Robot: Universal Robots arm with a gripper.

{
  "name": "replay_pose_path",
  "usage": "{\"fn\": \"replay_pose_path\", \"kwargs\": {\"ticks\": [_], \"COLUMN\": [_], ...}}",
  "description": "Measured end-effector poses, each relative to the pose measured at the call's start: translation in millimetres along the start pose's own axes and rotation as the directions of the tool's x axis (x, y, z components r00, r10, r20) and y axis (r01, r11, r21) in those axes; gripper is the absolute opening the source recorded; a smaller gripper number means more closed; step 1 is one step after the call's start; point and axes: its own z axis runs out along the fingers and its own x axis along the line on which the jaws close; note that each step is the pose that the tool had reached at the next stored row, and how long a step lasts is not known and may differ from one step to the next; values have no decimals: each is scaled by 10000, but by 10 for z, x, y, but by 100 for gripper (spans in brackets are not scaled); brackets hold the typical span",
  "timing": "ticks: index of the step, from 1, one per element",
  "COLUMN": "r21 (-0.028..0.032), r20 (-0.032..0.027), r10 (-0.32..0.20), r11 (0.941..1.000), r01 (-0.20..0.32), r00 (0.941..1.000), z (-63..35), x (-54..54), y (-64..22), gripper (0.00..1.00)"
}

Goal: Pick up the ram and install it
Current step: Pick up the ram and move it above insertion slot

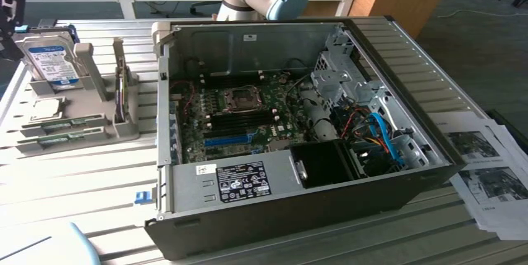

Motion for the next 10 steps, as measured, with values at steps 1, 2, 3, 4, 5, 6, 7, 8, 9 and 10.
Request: {"fn": "replay_pose_path", "kwargs": {"ticks": [1, 2, 3, 4, 5, 6, 7, 8, 9, 10], "r21": [-3, -7, -10, -14, -18, -22, -26, -30, -34, -38], "r20": [-6, -13, -19, -26, -33, -38, -45, -51, -57, -63], "r10": [-151, -307, -445, -598, -752, -897, -1041, -1185, -1328, -1471], "r11": [9999, 9995, 9990, 9982, 9972, 9960, 9946, 9930, 9911, 9891], "r01": [151, 307, 445, 598, 752, 897, 1041, 1185, 1328, 1471], "r00": [9999, 9995, 9990, 9982, 9972, 9960, 9946, 9929, 9911, 9891], "z": [0, 0, 0, 0, 1, 1, 0, 0, 0, 0], "x": [0, 0, 0, 0, 0, 0, 0, 0, 0, 0], "y": [0, 0, 0, 0, 0, 0, 0, 0, 0, 0], "gripper": [9, 9, 9, 9, 9, 9, 9, 9, 9, 9]}}
